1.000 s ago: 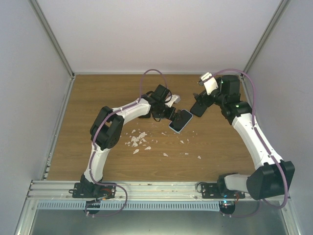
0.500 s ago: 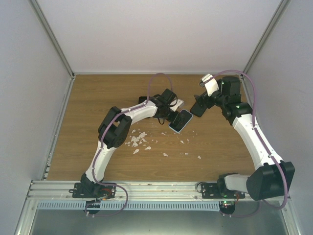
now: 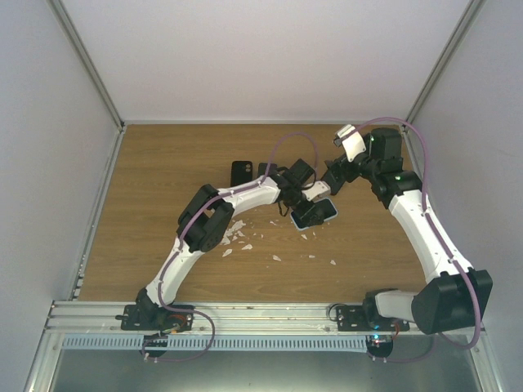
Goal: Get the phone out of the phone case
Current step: Pick up the phone at the center of the board.
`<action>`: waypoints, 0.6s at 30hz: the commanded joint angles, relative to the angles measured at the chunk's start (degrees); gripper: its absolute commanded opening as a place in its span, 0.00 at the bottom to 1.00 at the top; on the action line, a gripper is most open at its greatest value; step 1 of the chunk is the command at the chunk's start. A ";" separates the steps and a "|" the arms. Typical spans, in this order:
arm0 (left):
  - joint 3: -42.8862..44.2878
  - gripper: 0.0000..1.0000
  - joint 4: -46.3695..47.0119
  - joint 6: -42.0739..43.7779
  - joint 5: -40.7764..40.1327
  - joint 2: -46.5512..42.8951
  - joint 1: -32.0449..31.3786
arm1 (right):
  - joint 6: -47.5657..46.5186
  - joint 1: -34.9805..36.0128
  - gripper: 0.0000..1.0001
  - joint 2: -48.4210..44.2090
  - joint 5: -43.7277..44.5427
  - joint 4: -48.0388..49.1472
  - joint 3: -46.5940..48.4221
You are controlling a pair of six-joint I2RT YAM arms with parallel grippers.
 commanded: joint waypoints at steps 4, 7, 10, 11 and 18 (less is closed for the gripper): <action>-2.18 0.99 -2.60 15.41 -1.70 -0.74 -5.42 | -0.74 -0.68 1.00 -0.06 -1.05 -0.36 0.32; -5.13 0.99 -2.63 20.05 -2.44 -2.59 -5.98 | -1.10 -0.68 1.00 -0.22 -0.99 -0.74 0.32; -7.95 0.99 -3.15 23.94 -2.85 -4.34 -5.99 | -1.61 -0.66 0.99 -0.62 -1.04 -1.22 0.32; -9.12 0.99 -3.35 25.37 -3.02 -4.98 -5.99 | -1.77 -0.65 1.00 -0.73 -0.96 -1.40 0.32; -16.33 0.99 -2.67 33.62 -5.12 -8.37 -5.66 | -2.38 -3.47 1.00 -0.98 -3.56 -3.66 1.74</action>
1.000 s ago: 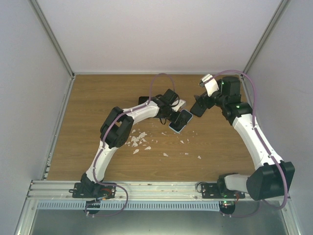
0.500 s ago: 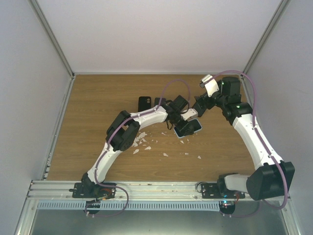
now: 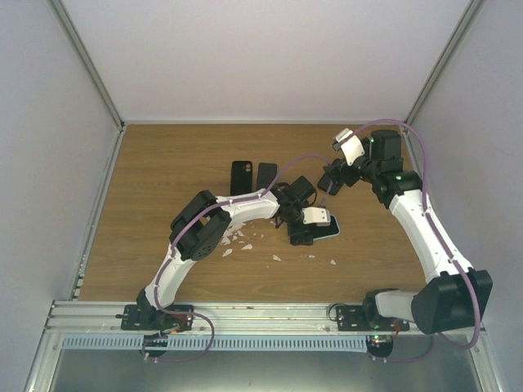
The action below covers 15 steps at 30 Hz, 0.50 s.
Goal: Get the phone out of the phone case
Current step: Pick up the phone at the center of the board.
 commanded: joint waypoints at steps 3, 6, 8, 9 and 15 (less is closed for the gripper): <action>-4.58 0.99 -3.01 7.03 -2.53 -1.21 0.32 | -0.67 -6.15 1.00 -0.81 -3.94 -2.00 2.99; -4.67 0.95 -1.95 6.54 -4.80 -0.52 0.38 | -0.43 -9.00 0.99 -0.70 -5.72 -2.86 3.75; -4.58 0.91 -1.15 6.04 -6.40 -0.19 0.44 | -0.20 -11.52 1.00 -0.47 -7.00 -3.45 4.40; -4.57 0.90 -0.88 5.97 -6.74 -0.17 0.53 | 0.05 -12.44 0.99 -0.33 -7.85 -3.98 4.75; -5.60 0.77 0.29 7.46 -5.24 -2.59 2.00 | 2.15 -19.71 1.00 0.31 -15.38 -7.08 8.50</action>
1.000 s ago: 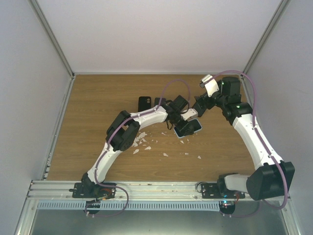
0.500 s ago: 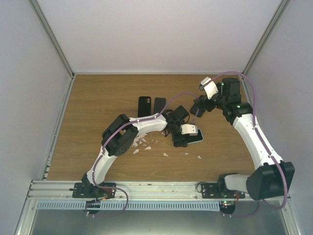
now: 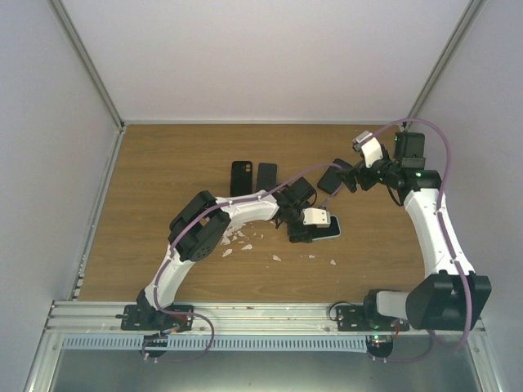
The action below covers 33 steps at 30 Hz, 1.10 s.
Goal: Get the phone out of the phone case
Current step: Pick up the phone at the center of the board.
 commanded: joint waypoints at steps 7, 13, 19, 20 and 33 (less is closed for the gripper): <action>-7.03 0.72 -0.62 6.08 -1.98 -5.61 2.18 | 3.76 -9.83 1.00 -0.01 -13.18 -3.48 13.86; -6.03 0.67 -2.68 6.27 -1.63 -4.41 2.18 | -0.29 -9.76 0.99 0.03 -31.83 -12.28 17.26; -8.41 0.52 -1.27 8.91 -0.04 -7.21 2.27 | -2.46 -9.86 1.00 2.45 -31.40 -16.89 19.41; -9.38 0.50 -0.39 10.10 -0.08 -8.32 2.34 | -2.55 -9.87 1.00 3.13 -29.79 -17.08 19.23; -22.61 0.42 7.31 25.20 1.48 -25.03 2.79 | -3.67 -8.78 1.00 5.13 -23.14 -15.75 9.43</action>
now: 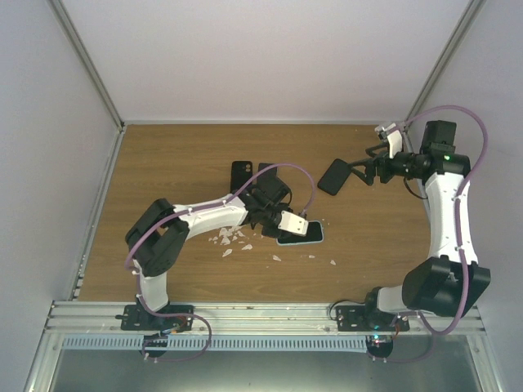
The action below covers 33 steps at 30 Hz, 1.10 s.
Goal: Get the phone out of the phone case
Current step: Pick up the phone at the center of the board.
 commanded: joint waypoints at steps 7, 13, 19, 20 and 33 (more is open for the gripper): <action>0.55 0.99 -0.02 -4.22 0.18 -2.45 0.66 | -0.80 2.31 1.00 -0.05 1.51 0.82 -6.14; 0.52 0.99 2.03 -12.67 -0.46 -0.57 0.59 | -0.69 2.35 1.00 -0.37 2.96 1.12 -5.80; 0.47 0.99 4.17 -17.16 -2.48 2.34 0.59 | -0.49 2.29 1.00 0.02 3.22 1.12 -5.66; 0.05 0.99 4.92 -17.84 -2.86 2.49 0.59 | -0.49 2.34 1.00 0.00 3.30 1.17 -5.71; -5.24 0.99 10.70 -20.52 -4.27 5.15 -0.20 | -0.23 2.37 1.00 0.83 3.66 1.91 -6.19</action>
